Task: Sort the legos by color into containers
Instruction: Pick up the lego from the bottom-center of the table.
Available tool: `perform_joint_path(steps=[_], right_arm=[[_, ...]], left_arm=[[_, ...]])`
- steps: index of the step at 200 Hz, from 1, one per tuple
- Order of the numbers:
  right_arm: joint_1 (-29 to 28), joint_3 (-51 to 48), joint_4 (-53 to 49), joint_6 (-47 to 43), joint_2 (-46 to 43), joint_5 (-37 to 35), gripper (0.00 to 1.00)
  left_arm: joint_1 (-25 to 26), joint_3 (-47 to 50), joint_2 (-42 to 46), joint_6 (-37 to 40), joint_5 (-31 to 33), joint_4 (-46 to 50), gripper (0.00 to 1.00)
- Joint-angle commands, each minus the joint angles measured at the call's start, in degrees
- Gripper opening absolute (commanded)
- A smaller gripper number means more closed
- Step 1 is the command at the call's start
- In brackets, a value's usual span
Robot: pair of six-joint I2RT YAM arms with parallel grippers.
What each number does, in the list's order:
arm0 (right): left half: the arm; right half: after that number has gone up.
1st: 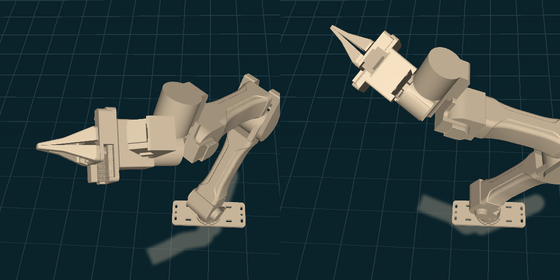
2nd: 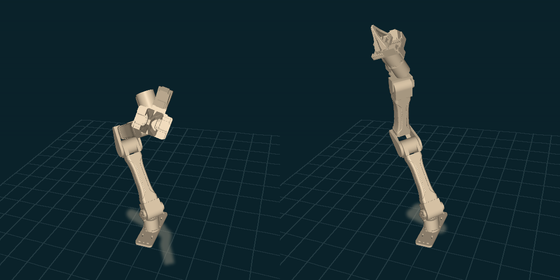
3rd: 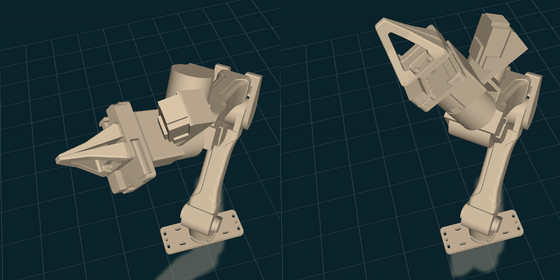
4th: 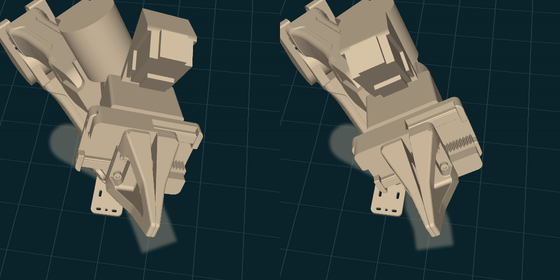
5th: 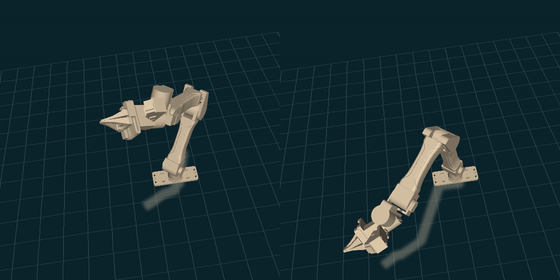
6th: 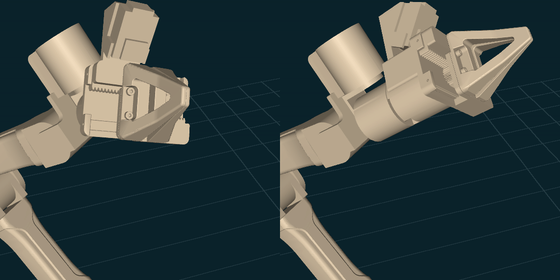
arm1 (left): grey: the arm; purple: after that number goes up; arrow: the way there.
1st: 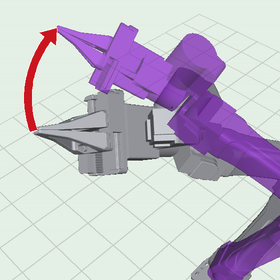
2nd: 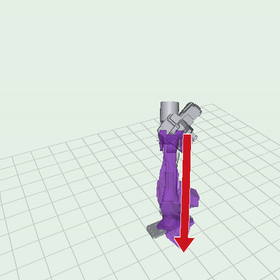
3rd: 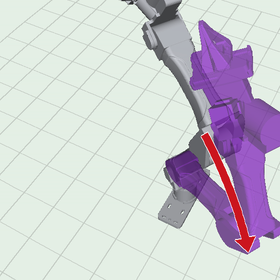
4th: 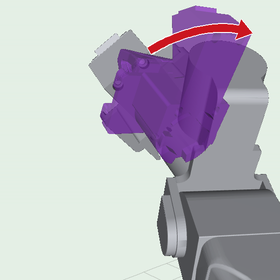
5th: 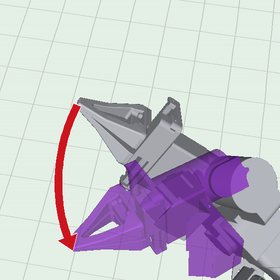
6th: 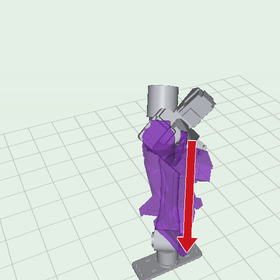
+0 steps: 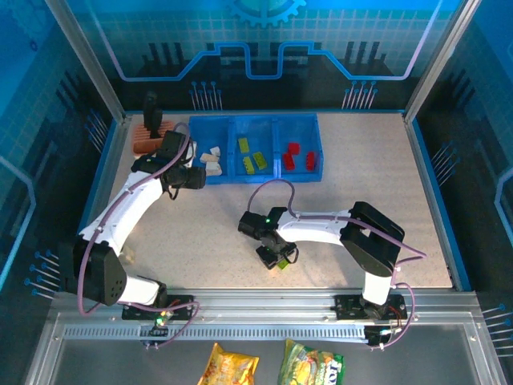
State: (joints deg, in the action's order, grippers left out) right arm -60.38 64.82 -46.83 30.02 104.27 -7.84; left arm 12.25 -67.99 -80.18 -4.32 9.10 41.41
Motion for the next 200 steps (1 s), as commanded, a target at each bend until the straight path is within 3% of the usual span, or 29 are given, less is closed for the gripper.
perform_joint_path(steps=[1,110,200], right_arm=[[-0.4,0.0,-1.2,0.8,0.3,-1.0,0.42],[5.0,5.2,-2.6,2.7,-1.8,-1.2,0.38],[15.6,24.2,-2.1,3.4,6.2,0.0,0.35]], left_arm=[[-0.4,0.7,1.6,0.7,-1.2,-0.5,0.57],[-0.4,1.6,2.2,0.9,-1.9,-1.5,0.56],[-0.4,2.9,3.3,0.4,-3.5,-3.4,0.57]])
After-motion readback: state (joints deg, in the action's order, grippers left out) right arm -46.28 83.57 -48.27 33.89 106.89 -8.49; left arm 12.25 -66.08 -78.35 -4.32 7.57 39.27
